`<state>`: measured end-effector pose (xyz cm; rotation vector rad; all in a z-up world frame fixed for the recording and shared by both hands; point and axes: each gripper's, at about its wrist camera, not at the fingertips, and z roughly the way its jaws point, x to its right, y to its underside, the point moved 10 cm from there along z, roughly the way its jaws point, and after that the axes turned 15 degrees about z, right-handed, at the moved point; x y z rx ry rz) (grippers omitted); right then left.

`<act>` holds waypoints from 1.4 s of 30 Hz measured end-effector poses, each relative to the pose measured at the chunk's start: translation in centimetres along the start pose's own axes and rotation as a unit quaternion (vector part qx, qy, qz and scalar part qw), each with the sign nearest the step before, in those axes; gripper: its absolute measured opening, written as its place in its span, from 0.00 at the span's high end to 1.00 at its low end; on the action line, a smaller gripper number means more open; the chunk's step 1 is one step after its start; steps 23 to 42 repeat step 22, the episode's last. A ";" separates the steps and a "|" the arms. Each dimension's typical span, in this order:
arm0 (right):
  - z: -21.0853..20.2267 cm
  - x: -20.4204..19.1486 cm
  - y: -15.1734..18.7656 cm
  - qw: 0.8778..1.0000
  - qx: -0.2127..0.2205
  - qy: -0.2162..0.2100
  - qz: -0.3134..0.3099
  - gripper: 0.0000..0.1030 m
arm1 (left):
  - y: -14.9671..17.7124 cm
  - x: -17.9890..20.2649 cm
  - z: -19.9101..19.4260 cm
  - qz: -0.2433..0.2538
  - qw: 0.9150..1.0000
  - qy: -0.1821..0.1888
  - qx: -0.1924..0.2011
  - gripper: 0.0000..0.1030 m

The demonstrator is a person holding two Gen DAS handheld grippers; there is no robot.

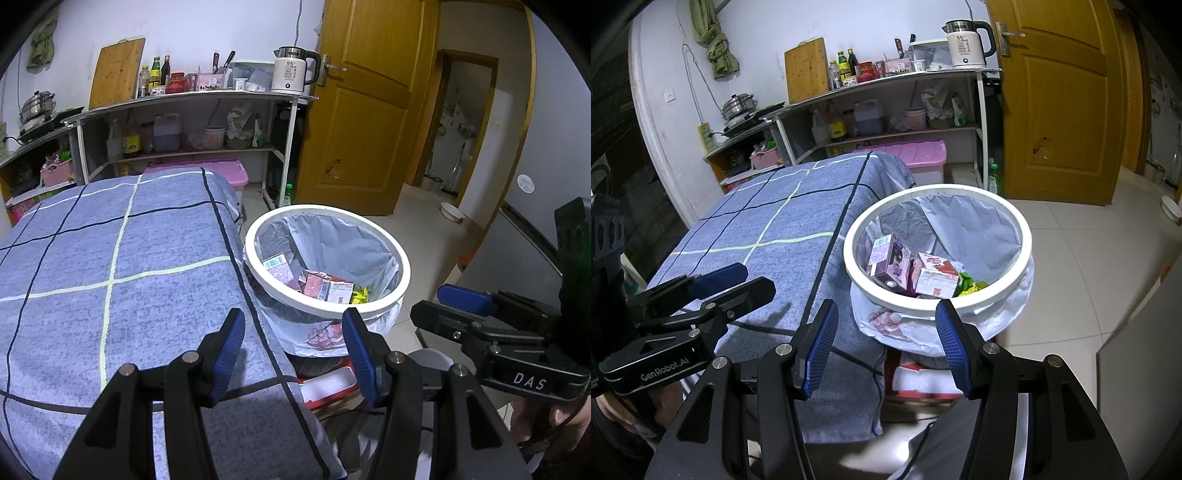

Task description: Collect trash

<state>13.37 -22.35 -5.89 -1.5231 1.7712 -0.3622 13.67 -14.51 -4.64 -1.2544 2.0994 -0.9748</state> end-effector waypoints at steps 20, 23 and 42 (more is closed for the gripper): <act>0.0 0.1 0.3 1.000 0.000 0.000 0.001 0.46 | 0.4 0.0 0.3 -0.007 1.000 -0.006 -0.007 0.45; 0.1 0.1 0.3 1.000 0.000 0.000 0.000 0.46 | 0.4 0.0 0.3 -0.008 1.000 -0.004 -0.007 0.45; 0.1 0.1 0.3 1.000 0.000 0.000 0.000 0.46 | 0.4 0.0 0.3 -0.008 1.000 -0.004 -0.007 0.45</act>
